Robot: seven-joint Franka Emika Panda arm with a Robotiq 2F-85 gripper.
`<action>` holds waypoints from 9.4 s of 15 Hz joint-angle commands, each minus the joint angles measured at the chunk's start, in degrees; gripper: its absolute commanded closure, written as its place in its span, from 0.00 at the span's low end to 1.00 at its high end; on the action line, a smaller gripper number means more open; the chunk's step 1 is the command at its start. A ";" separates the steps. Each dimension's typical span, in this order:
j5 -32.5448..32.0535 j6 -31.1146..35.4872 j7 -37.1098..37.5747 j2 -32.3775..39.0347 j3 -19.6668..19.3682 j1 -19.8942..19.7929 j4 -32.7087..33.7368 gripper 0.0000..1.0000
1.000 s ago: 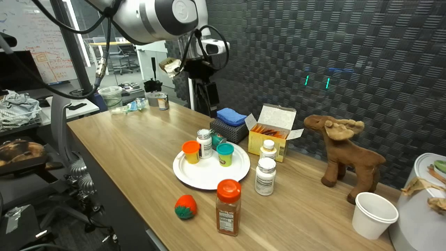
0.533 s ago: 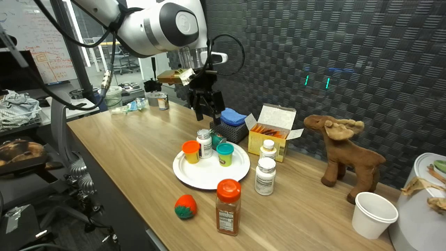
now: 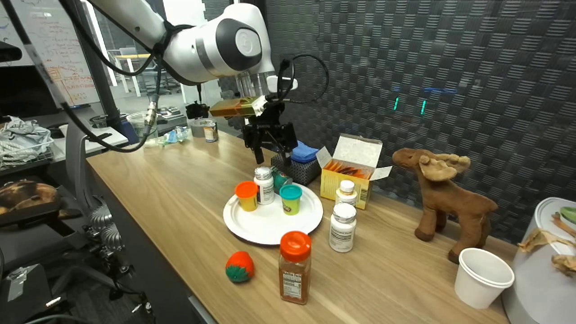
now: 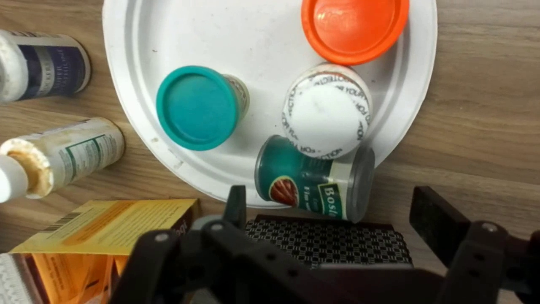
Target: Pick up all the objects surrounding the white plate and arrange them on the plate
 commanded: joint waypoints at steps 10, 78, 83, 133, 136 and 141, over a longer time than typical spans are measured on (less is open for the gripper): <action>-0.64 -1.64 0.27 2.90 -0.14 -0.36 2.57 0.00; 8.49 27.00 62.26 -29.23 -1.20 -16.56 -50.62 0.00; 11.41 29.33 60.98 -26.11 -1.65 -16.24 -49.52 0.11; 16.92 32.21 42.39 -21.37 -2.42 -9.67 -36.58 0.73; 16.78 32.75 41.29 -22.22 -2.20 -9.84 -38.54 0.73; 15.15 31.97 39.76 -20.52 -2.50 -9.68 -37.14 0.09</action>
